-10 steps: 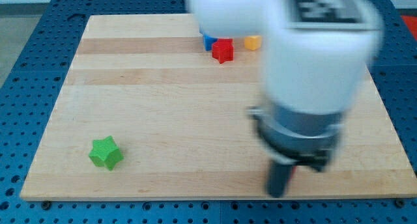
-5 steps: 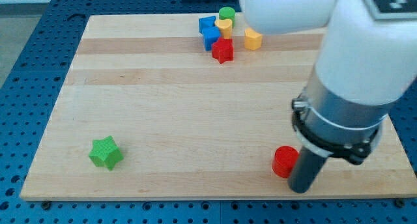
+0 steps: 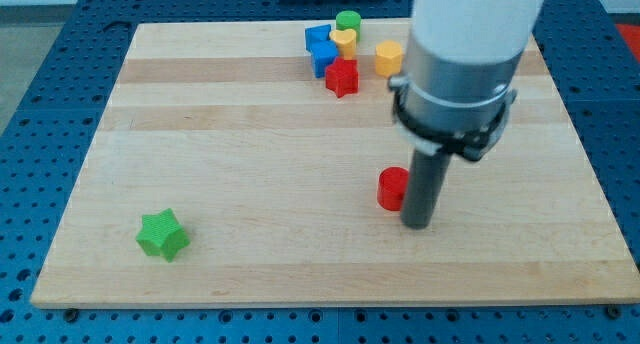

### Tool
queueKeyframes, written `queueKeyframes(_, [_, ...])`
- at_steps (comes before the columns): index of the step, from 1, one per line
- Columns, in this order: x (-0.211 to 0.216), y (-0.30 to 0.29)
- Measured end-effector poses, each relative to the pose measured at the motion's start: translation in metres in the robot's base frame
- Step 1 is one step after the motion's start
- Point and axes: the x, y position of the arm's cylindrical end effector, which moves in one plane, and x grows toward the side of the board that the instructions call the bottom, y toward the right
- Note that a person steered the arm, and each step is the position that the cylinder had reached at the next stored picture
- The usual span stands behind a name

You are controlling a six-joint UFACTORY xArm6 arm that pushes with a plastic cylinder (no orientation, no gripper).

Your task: Move the red circle towards the up

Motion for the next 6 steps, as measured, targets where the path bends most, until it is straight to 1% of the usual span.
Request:
queueKeyframes(1, [-0.020, -0.011])
queueKeyframes(2, [-0.053, 0.048])
queueKeyframes(3, [-0.081, 0.058])
queueKeyframes(4, [-0.040, 0.056])
queueKeyframes(5, [-0.025, 0.032])
queueKeyframes(6, [-0.068, 0.032])
